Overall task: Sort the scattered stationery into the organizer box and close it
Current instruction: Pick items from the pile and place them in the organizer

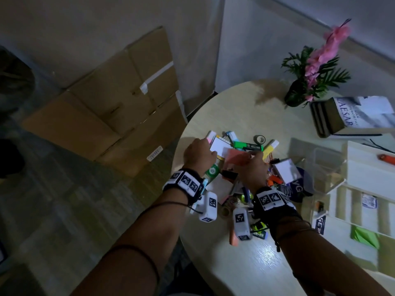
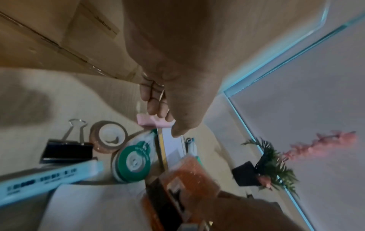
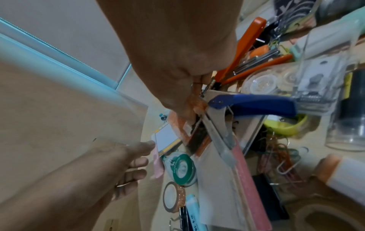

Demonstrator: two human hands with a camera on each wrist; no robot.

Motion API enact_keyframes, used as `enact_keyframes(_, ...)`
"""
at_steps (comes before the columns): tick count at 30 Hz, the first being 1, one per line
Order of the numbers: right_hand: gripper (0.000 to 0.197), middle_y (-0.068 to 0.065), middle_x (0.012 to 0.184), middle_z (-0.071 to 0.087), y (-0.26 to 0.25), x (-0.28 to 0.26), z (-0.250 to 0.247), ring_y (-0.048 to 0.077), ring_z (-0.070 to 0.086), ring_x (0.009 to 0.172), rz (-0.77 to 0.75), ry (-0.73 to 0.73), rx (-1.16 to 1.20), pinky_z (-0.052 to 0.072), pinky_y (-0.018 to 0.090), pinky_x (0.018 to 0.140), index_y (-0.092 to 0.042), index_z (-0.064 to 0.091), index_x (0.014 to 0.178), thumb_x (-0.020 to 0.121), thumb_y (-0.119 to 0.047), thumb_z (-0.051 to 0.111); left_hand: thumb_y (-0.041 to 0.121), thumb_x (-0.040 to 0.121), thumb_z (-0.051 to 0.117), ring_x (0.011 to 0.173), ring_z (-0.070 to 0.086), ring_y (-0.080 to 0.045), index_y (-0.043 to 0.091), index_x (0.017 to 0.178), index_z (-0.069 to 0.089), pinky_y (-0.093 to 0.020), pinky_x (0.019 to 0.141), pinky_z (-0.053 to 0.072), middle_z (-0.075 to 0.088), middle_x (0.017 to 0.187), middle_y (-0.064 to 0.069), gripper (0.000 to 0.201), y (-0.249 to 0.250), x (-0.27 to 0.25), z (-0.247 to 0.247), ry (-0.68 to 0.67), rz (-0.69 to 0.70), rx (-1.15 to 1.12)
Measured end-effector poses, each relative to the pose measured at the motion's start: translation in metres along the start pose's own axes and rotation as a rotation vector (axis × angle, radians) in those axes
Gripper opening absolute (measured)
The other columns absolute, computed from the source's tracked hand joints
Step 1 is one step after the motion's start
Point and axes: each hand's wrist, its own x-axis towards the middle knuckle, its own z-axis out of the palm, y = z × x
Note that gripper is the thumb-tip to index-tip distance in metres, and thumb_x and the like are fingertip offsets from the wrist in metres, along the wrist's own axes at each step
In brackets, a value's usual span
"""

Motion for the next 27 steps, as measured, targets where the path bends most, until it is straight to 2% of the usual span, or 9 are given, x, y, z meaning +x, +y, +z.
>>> enact_keyframes(4,0.009,-0.002,0.089,0.076,0.011,-0.005,-0.012,0.02,0.074,0.085,-0.168,-0.076,0.074,0.06,0.036,0.073,-0.013,0.073,0.1,0.091,-0.013,0.072,0.05,0.091,0.074,0.11,0.063,-0.035,0.01,0.117,0.067,-0.044,0.092,0.053,0.063,0.12,-0.015,0.047,0.009,0.007,0.019,0.019,-0.04,0.055)
enact_keyframes(8,0.018,-0.015,0.083,0.073,0.018,-0.02,-0.028,0.001,0.069,0.078,-0.226,-0.054,0.157,0.055,0.021,0.066,-0.021,0.073,0.094,0.094,-0.005,0.065,0.052,0.088,0.077,0.113,0.062,-0.034,0.011,0.119,0.066,-0.045,0.092,0.051,0.062,0.124,-0.014,0.053,0.014,0.009,0.028,0.061,-0.049,0.099)
enact_keyframes(11,0.013,-0.017,0.084,0.069,0.033,-0.026,-0.035,-0.007,0.064,0.079,-0.259,-0.016,0.181,0.052,0.01,0.068,-0.015,0.074,0.1,0.097,-0.006,0.065,0.046,0.089,0.077,0.112,0.064,-0.034,0.014,0.119,0.067,-0.044,0.093,0.052,0.066,0.121,-0.013,0.044,0.014,0.012,0.025,0.063,-0.082,0.03)
enact_keyframes(14,0.009,-0.006,0.093,0.072,0.041,-0.032,-0.045,0.007,0.069,0.086,-0.287,0.009,0.233,0.051,0.017,0.073,-0.012,0.071,0.108,0.1,-0.015,0.068,0.033,0.094,0.072,0.106,0.069,-0.034,0.013,0.108,0.071,-0.043,0.088,0.057,0.074,0.114,-0.01,0.025,0.012,0.012,0.016,0.069,-0.091,-0.123)
enact_keyframes(17,0.019,0.002,0.108,0.078,0.043,-0.038,-0.055,0.006,0.074,0.099,-0.209,-0.067,0.488,0.055,0.028,0.085,-0.008,0.071,0.119,0.101,-0.013,0.068,0.026,0.092,0.074,0.092,0.072,-0.025,0.012,0.093,0.071,-0.038,0.079,0.061,0.077,0.104,-0.005,0.014,0.005,0.005,0.002,0.077,-0.104,-0.369)
enact_keyframes(21,0.028,0.01,0.124,0.076,0.037,-0.043,-0.067,0.029,0.071,0.118,-0.179,-0.21,0.743,0.054,0.044,0.1,-0.013,0.071,0.128,0.1,-0.013,0.068,0.022,0.091,0.08,0.083,0.077,-0.02,0.009,0.097,0.074,-0.037,0.075,0.062,0.079,0.089,-0.004,0.016,0.003,-0.024,-0.009,0.025,0.018,-0.669)
enact_keyframes(23,0.026,0.012,0.12,0.076,0.029,-0.044,-0.069,0.03,0.072,0.112,-0.156,-0.237,0.754,0.055,0.045,0.098,-0.009,0.071,0.125,0.099,-0.009,0.068,0.014,0.092,0.08,0.077,0.077,-0.02,0.006,0.098,0.074,-0.037,0.071,0.065,0.08,0.092,-0.01,0.012,0.009,-0.042,-0.008,-0.11,0.057,-0.857)
enact_keyframes(25,0.02,0.012,0.108,0.078,0.024,-0.046,-0.071,0.028,0.073,0.097,-0.137,-0.247,0.727,0.056,0.045,0.09,-0.004,0.071,0.117,0.098,-0.004,0.068,0.009,0.096,0.075,0.072,0.074,-0.012,-0.002,0.109,0.073,-0.026,0.069,0.062,0.079,0.101,-0.014,0.018,0.015,-0.057,-0.002,-0.216,0.085,-0.956)
enact_keyframes(27,0.018,0.012,0.099,0.077,0.022,-0.05,-0.073,0.029,0.072,0.092,-0.125,-0.267,0.732,0.057,0.045,0.087,-0.004,0.069,0.115,0.098,0.002,0.066,0.01,0.098,0.072,0.077,0.07,0.0,-0.003,0.115,0.074,-0.017,0.071,0.056,0.078,0.1,-0.003,0.021,0.02,-0.067,0.0,-0.243,0.173,-0.907)
